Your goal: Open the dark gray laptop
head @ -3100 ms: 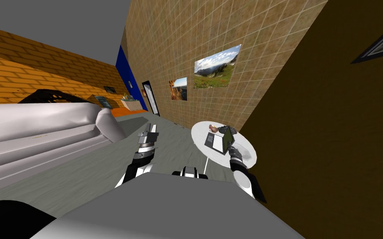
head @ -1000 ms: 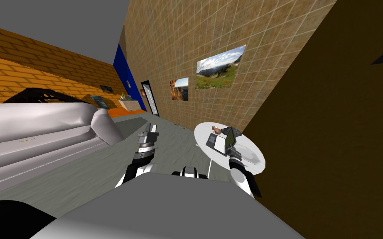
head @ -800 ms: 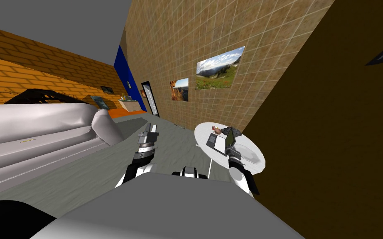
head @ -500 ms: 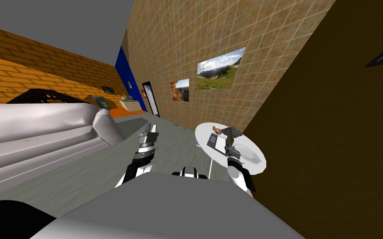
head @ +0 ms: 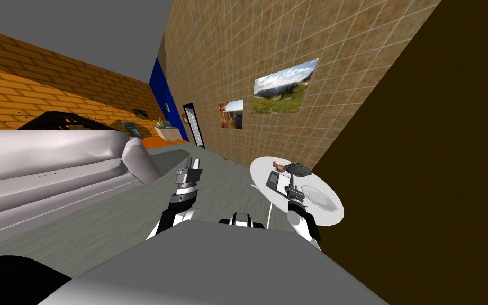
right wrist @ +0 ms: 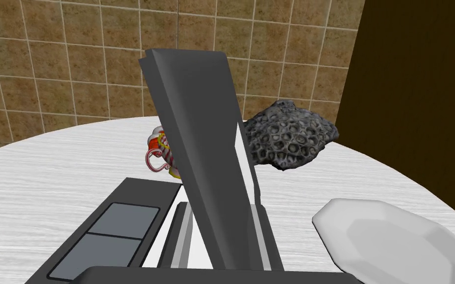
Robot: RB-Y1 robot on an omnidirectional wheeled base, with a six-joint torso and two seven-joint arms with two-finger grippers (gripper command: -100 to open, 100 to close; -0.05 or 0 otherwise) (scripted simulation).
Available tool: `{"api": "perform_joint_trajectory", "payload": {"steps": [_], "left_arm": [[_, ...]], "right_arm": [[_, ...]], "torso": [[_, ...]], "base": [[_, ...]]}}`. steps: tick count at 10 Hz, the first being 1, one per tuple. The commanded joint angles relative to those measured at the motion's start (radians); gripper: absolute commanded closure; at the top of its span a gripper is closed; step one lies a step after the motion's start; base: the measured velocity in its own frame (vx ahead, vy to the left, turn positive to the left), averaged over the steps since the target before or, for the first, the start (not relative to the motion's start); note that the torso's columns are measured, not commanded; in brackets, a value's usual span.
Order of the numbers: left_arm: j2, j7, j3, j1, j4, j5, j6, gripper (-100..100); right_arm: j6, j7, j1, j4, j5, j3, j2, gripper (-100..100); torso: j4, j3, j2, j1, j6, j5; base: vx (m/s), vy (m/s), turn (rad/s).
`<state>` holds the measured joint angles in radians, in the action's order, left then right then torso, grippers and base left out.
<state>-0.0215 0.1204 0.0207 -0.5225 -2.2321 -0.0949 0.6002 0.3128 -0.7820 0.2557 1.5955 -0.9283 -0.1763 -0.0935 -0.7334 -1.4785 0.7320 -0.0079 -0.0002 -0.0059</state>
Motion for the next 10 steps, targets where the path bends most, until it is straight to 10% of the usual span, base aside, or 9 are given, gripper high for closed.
{"api": "perform_joint_trajectory", "payload": {"steps": [1,10], "left_arm": [[0.0,0.0,0.0,0.0,0.0,0.0,0.0,0],[0.0,0.0,0.0,0.0,0.0,0.0,0.0,0]], "right_arm": [[0.041,0.043,-0.01,-0.069,0.057,0.009,0.007,100],[0.15,0.137,-0.039,-0.241,0.197,0.036,0.01,100]], "torso": [[0.0,-0.001,-0.001,-0.001,0.0,0.0],[0.004,-0.001,-0.003,-0.008,0.004,-0.005]], "base": [[0.022,0.022,0.03],[0.018,0.015,0.021]]}}
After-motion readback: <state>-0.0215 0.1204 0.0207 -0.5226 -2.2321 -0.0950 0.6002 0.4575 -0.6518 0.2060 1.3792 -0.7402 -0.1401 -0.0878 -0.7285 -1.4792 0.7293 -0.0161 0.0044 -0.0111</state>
